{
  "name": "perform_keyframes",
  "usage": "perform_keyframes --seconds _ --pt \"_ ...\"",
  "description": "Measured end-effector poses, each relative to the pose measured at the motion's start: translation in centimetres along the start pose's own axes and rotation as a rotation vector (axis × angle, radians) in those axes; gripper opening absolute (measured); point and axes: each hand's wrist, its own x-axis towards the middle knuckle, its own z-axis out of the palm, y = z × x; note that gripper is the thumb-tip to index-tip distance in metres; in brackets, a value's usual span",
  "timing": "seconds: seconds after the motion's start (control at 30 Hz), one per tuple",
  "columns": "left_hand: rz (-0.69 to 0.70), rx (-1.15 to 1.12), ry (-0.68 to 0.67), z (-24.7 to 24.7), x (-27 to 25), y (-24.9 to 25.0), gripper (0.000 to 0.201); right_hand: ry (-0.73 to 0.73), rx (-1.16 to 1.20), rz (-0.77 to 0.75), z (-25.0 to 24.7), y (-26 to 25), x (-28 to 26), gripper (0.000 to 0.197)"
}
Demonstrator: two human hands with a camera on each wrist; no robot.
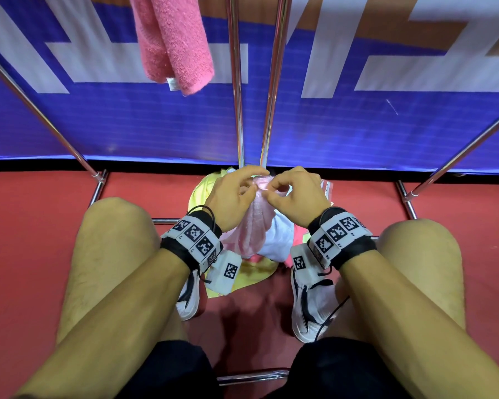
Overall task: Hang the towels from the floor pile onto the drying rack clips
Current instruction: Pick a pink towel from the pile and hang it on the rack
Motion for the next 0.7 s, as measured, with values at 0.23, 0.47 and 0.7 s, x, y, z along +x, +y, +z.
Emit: perform_keyframes --seconds 0.23,0.47,0.7 --pt "-0.04 -0.027 0.102 0.0 0.26 0.49 0.021 0.111 0.137 -0.03 0.03 -0.52 -0.13 0.008" --pt "-0.067 -0.132 0.097 0.21 0.45 0.03 0.011 0.104 0.152 0.05 -0.29 -0.51 -0.1 0.022" --pt "-0.007 -0.083 0.058 0.21 0.22 0.11 0.015 0.128 0.271 0.032 -0.13 -0.44 0.04 0.026"
